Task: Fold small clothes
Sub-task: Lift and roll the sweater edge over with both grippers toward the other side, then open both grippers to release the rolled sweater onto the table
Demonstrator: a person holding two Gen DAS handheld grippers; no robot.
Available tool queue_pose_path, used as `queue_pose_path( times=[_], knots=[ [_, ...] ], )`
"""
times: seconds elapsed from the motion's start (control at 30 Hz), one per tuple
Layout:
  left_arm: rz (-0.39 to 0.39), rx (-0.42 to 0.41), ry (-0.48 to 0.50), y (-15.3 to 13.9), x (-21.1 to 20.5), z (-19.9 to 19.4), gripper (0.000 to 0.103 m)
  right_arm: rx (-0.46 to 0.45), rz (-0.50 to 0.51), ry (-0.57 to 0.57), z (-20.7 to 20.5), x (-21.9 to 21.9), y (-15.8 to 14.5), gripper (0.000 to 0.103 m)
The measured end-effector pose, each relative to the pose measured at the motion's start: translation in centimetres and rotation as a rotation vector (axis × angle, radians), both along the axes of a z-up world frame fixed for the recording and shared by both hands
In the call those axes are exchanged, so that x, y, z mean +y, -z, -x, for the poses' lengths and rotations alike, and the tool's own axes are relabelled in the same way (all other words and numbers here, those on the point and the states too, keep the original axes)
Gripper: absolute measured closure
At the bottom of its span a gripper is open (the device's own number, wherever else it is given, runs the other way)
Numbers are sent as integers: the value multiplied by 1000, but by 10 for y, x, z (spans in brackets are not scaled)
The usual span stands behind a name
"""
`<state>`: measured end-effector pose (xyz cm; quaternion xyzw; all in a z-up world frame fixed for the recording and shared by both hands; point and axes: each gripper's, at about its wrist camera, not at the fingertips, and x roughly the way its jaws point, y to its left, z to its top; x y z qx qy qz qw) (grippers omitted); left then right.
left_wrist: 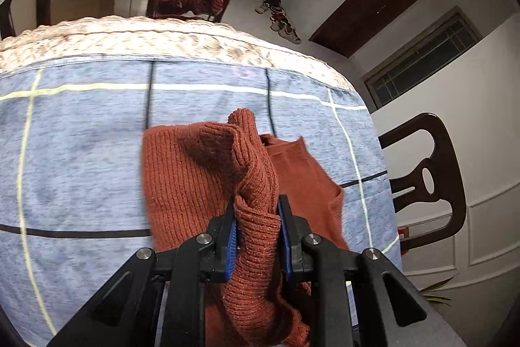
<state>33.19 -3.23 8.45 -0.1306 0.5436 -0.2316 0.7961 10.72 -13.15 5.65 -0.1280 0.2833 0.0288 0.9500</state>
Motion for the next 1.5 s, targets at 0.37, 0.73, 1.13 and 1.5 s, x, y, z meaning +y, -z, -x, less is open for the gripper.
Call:
queue_pose_path(
  times=[0.37,0.73,1.13,1.5],
  knots=[
    [-22,8,60,0,-72,-3,79,3,-39,79,10,-49,-3,93],
    [-86,61,79,29,-113,-10,79,113,-230,121,3,-104,11,93],
    [-66,77,83,34,-122,-13,60,193,-458,145,-1,-142,22,93],
    [-37,29,70,16,-98,-3,51,222,-650,196,1,-176,25,91]
  ],
)
